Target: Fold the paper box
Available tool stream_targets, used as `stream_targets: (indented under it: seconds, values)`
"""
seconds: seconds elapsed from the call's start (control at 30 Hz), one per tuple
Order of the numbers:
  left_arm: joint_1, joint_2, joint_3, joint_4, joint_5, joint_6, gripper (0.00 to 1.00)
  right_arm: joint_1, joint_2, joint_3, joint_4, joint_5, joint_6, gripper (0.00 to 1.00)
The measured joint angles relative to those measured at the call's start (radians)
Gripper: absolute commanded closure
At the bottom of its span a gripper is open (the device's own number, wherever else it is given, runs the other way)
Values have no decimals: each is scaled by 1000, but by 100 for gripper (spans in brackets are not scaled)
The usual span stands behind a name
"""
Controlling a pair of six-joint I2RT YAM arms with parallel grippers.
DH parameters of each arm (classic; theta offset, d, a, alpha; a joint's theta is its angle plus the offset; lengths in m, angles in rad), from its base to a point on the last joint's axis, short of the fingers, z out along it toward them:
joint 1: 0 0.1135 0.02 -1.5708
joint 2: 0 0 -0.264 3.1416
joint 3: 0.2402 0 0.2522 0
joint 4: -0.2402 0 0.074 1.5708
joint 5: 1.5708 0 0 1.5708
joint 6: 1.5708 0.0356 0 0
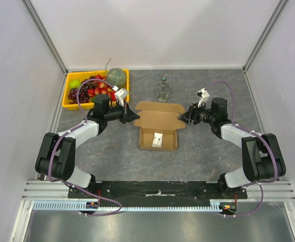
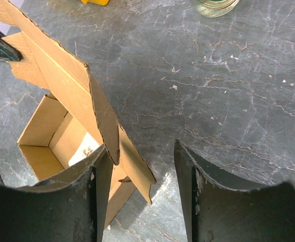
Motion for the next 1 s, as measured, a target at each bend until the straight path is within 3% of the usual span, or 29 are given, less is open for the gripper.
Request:
stream_targets:
  seconds: [0.27, 0.77, 1.0]
  values:
    - [0, 0, 0, 0, 0, 0, 98, 0, 21, 0, 39, -38, 34, 50]
    - [0, 0, 0, 0, -8, -1, 98, 25, 19, 0, 42, -43, 41, 53]
    - [1, 0, 0, -2, -31, -1, 98, 25, -3, -7, 11, -15, 29, 61]
